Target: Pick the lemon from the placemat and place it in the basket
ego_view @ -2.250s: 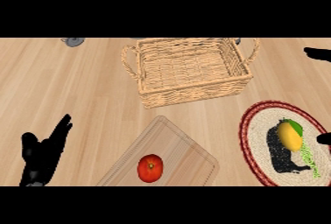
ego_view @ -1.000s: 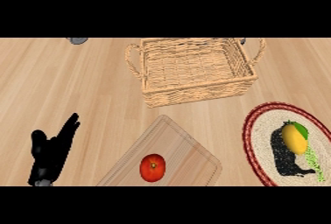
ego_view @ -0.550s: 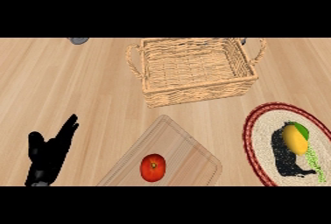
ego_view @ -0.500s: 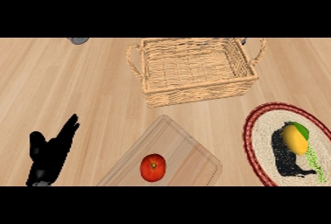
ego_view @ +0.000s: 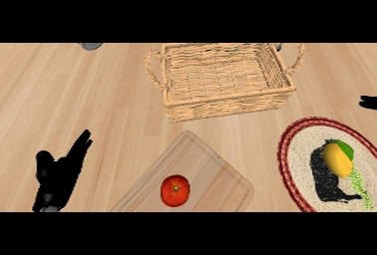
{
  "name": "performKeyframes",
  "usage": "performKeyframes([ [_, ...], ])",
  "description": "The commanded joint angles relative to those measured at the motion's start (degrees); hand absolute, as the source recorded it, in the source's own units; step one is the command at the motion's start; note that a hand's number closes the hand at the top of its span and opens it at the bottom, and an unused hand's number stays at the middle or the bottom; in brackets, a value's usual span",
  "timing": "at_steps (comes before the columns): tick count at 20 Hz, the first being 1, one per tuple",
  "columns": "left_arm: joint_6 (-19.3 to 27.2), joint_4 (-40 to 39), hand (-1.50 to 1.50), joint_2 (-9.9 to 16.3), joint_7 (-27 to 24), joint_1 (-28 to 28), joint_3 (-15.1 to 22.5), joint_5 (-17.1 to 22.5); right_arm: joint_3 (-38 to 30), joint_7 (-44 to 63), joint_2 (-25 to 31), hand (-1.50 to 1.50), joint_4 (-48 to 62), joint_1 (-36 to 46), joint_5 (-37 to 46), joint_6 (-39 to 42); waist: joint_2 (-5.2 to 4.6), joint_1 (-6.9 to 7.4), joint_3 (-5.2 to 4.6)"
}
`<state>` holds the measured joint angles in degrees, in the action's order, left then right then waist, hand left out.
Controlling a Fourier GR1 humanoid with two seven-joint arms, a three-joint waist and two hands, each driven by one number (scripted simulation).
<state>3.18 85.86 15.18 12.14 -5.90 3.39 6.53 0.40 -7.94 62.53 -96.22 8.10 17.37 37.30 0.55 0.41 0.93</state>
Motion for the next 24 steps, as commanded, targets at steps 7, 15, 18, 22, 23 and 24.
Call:
performKeyframes([
  [7,-1.89,-4.15,0.00,0.18,4.07,-2.03,-1.27,1.52,4.37,-2.90,-7.07,-1.50,4.54,-0.29,8.22,-5.68,-0.75,0.20,-0.91],
  [15,0.18,-3.15,0.00,-2.39,6.06,-1.28,0.65,-0.89,5.16,-6.73,-8.99,-1.50,8.13,-0.31,12.76,-7.68,-0.69,-0.07,-0.92],
  [18,-1.88,-1.78,0.00,-0.24,5.19,-2.09,-1.63,0.48,6.26,-9.34,-11.67,-1.50,12.51,0.31,15.86,-11.01,-0.70,0.26,-0.90],
  [22,-0.55,-5.19,0.00,-3.44,0.51,-3.30,0.71,-2.41,8.77,-6.09,-15.72,-1.50,12.11,2.29,18.32,-11.63,-0.78,0.32,-0.96],
  [23,-0.27,-3.02,0.00,-2.54,5.58,-1.16,-0.41,-1.24,6.79,-8.35,-12.56,-1.50,10.23,-1.26,17.68,-10.81,-0.57,-0.58,-0.94],
  [24,-0.77,-6.01,0.00,-3.43,0.87,-2.34,-0.34,-1.63,8.00,-5.12,-14.65,-1.50,11.74,3.83,17.69,-8.53,-0.76,0.22,-0.99],
])
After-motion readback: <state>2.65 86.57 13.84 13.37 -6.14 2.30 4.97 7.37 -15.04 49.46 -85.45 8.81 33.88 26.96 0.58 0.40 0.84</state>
